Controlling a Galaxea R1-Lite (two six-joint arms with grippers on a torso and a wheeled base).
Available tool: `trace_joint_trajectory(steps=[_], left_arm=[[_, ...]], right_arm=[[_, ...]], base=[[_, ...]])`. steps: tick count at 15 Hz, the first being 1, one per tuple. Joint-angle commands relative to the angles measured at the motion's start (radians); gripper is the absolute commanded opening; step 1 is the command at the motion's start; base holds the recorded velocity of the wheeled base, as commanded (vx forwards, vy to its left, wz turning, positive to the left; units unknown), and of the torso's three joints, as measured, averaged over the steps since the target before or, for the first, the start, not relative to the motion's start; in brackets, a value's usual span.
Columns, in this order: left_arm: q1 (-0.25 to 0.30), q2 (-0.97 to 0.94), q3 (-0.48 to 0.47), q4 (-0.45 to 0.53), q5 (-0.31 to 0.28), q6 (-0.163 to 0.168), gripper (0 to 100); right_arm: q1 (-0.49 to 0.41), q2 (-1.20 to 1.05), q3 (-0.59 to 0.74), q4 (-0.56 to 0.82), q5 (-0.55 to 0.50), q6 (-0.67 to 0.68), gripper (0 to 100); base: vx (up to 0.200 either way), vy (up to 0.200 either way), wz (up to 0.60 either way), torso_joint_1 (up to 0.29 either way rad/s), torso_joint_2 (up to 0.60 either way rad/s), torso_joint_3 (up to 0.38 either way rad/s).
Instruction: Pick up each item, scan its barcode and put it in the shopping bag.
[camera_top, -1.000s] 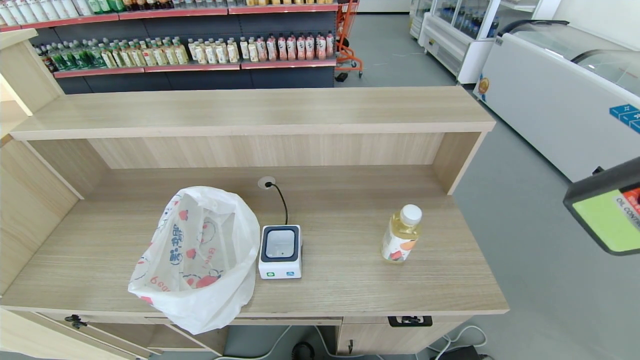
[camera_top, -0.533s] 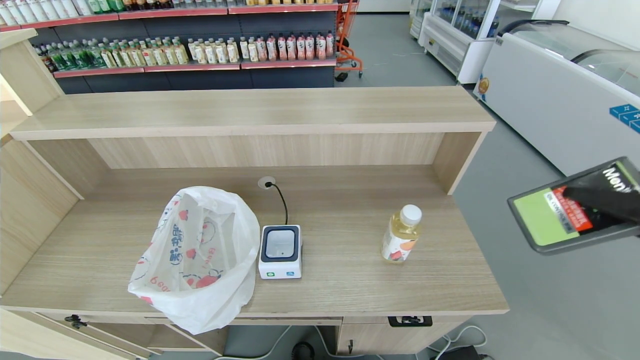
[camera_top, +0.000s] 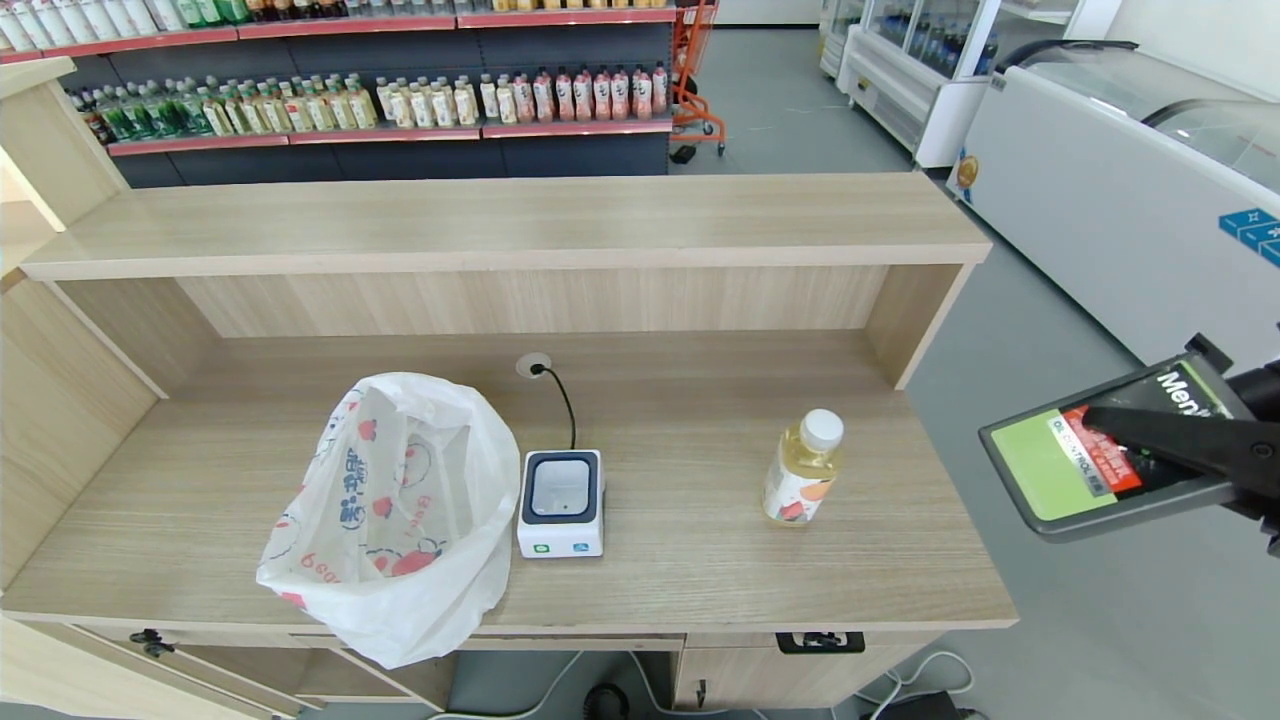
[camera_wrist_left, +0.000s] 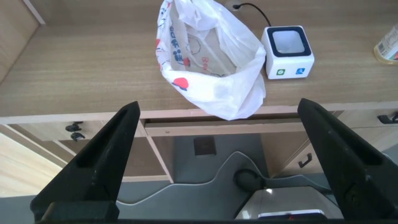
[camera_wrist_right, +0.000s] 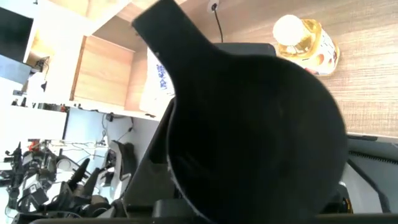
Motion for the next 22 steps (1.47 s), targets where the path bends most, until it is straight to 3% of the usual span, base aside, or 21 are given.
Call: trace_joint_trajectory(steps=[1, 11, 18, 22], left_arm=[[0.000, 0.000, 0.000, 0.000, 0.000, -0.002, 100], [0.000, 0.000, 0.000, 0.000, 0.002, -0.006, 100], [0.000, 0.000, 0.000, 0.000, 0.002, -0.002, 100], [0.000, 0.000, 0.000, 0.000, 0.000, 0.002, 100]], right_arm=[[0.005, 0.004, 0.000, 0.001, -0.001, 0.000, 0], [0.015, 0.043, -0.046, 0.001, -0.012, 0.048, 0], [0.041, 0.349, -0.081, -0.005, -0.221, -0.040, 0], [0.058, 0.491, -0.075, -0.174, -0.156, -0.047, 0]], base=[[0.000, 0.000, 0.00, 0.000, 0.00, 0.000], [0.000, 0.180, 0.00, 0.001, 0.00, 0.001], [0.000, 0.200, 0.00, 0.002, 0.00, 0.003], [0.000, 0.050, 0.00, 0.002, 0.00, 0.003]])
